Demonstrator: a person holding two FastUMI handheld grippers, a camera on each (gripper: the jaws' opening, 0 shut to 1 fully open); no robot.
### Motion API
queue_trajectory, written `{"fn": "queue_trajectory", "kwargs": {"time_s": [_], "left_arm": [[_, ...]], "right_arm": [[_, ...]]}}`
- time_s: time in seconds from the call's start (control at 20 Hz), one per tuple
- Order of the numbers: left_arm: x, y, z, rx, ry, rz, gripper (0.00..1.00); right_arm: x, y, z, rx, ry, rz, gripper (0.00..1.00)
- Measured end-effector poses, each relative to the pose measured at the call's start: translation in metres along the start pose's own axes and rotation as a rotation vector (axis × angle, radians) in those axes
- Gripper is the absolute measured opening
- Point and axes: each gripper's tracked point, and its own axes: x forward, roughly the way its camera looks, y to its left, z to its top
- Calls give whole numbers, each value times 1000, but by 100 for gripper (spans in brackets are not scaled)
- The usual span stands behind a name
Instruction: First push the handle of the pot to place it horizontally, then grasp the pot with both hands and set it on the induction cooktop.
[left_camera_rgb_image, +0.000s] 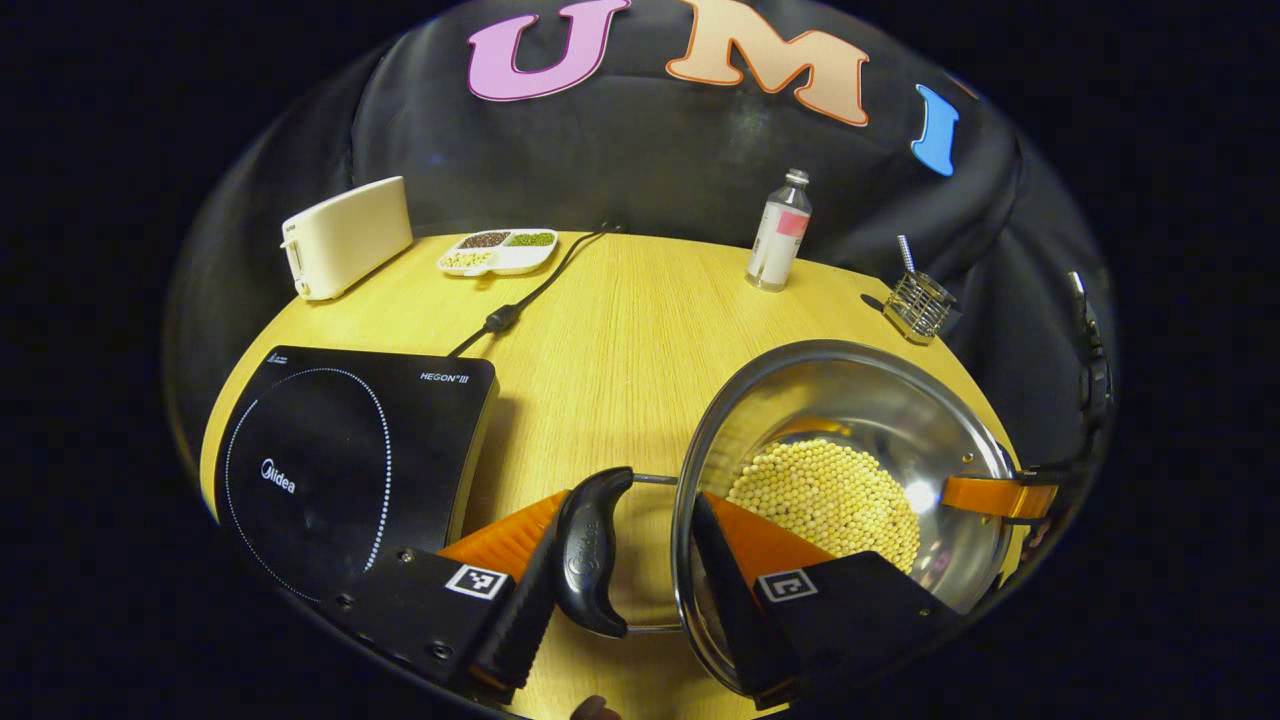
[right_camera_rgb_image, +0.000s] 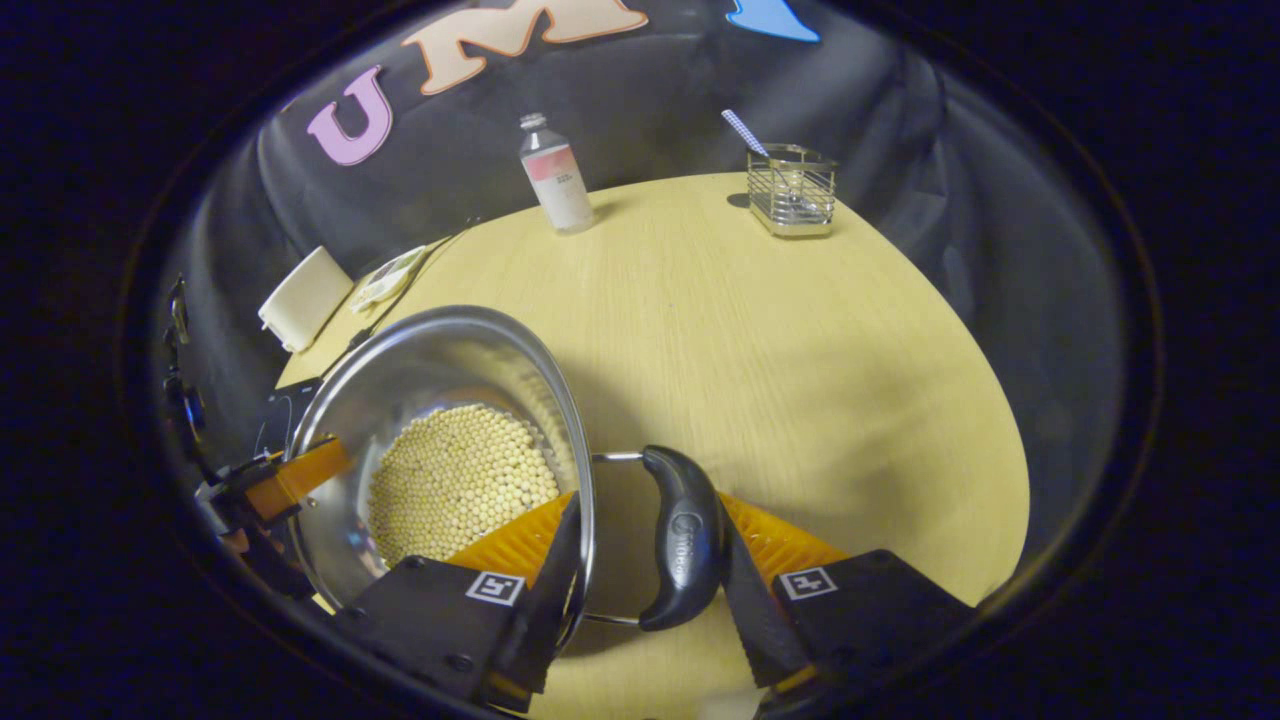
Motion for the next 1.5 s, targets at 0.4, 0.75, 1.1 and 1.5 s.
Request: {"fn": "queue_trajectory", "kwargs": {"time_s": [0.4, 0.75, 1.1, 1.5], "left_arm": [[-1, 1, 0, 2, 2, 2, 75], [-4, 1, -1, -17, -4, -6, 69], [-5, 0, -1, -19, 4, 5, 69], [-15, -6, 5, -28, -14, 28, 68]], "right_arm": [[1, 0, -1, 9, 12, 2, 67], [2, 2, 4, 20, 2, 16, 60], [2, 1, 5, 18, 6, 15, 51], [-5, -2, 14, 14, -4, 33, 51]]}}
